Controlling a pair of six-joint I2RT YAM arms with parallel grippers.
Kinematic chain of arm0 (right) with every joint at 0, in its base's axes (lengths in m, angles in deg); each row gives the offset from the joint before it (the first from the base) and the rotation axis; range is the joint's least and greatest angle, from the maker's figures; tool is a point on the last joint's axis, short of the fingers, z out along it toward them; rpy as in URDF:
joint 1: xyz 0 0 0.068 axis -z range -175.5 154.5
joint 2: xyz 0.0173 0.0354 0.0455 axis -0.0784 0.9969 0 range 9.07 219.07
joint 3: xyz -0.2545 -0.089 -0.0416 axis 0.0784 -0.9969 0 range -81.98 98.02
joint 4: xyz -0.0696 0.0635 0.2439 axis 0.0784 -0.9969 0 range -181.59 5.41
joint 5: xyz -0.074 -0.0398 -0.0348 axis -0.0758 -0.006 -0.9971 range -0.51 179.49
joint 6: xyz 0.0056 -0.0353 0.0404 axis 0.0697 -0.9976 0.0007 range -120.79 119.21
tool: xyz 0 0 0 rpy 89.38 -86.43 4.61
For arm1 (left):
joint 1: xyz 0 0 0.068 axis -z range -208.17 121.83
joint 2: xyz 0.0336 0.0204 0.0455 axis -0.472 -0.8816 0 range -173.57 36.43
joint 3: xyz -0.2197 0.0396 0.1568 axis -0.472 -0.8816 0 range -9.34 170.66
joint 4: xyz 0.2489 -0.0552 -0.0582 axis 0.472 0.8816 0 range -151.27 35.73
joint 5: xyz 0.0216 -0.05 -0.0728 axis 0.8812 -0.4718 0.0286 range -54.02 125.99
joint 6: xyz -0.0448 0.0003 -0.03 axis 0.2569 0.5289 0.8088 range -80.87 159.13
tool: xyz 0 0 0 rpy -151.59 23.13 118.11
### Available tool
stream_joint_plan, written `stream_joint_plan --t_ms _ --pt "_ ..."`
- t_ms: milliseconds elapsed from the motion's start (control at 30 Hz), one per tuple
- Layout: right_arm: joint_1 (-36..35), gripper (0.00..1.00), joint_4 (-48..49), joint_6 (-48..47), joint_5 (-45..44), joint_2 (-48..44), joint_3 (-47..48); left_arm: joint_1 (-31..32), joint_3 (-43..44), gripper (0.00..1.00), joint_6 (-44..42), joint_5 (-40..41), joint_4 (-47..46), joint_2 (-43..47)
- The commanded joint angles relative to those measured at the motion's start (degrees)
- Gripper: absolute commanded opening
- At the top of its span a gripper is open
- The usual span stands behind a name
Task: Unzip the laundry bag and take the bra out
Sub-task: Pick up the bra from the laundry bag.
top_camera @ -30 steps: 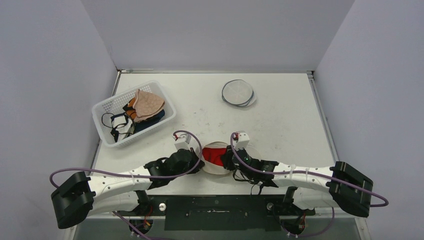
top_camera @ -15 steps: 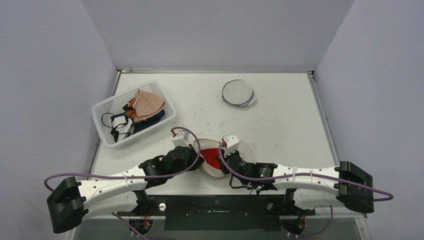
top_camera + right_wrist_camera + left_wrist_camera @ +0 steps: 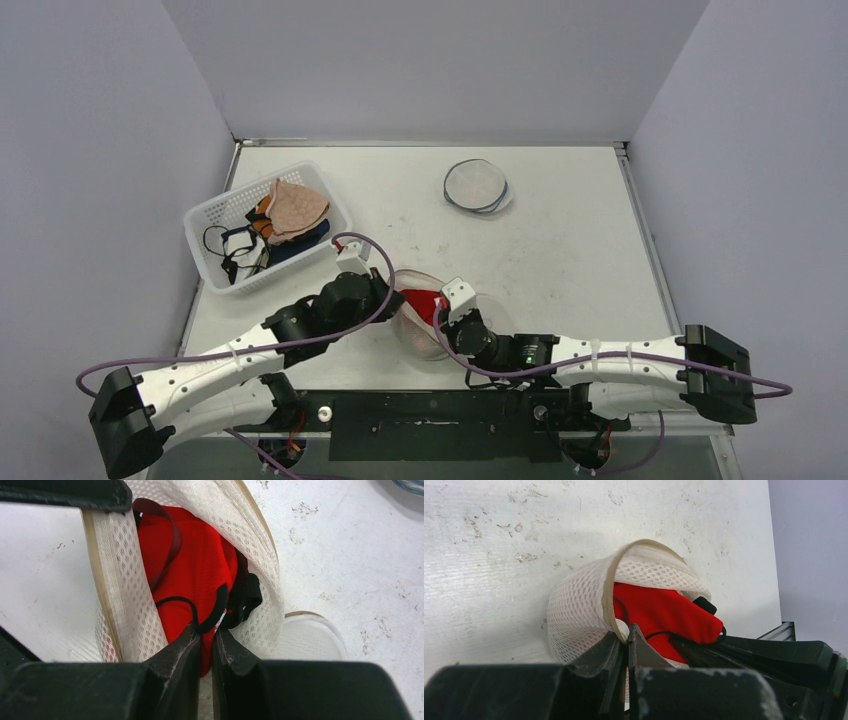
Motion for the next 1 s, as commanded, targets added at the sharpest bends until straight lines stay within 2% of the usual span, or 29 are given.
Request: stream_joint_plan --t_ms 0,167,400,633,800,967 --pt "-0.7 0.05 6.4 -0.7 0.8 -5.0 -2.9 -1.3 1.5 0.00 -1.6 0.2 -0.7 2.3" --pt "-0.8 0.05 9.5 -1.2 3.5 -8.6 -2.5 -1.5 -2.4 0.00 -1.2 -0.9 -2.4 0.1" --pt "-1.4 0.05 12.4 -1.6 2.0 -13.2 -2.8 -1.5 -7.7 0.00 0.1 -1.6 -7.1 0.5" --pt "-1.1 0.05 11.8 4.2 -4.8 -16.2 -6.2 -1.6 -11.1 0.00 -0.9 -0.4 -10.6 1.7" --pt "-0.5 0.05 9.7 8.9 -4.7 -15.9 -10.0 -1.5 -14.4 0.00 -0.5 -0.9 -16.8 1.2" --pt "-0.4 0.06 8.3 12.3 -0.4 -18.0 -11.9 -1.2 -15.7 0.00 -1.7 -1.5 -19.3 0.0"
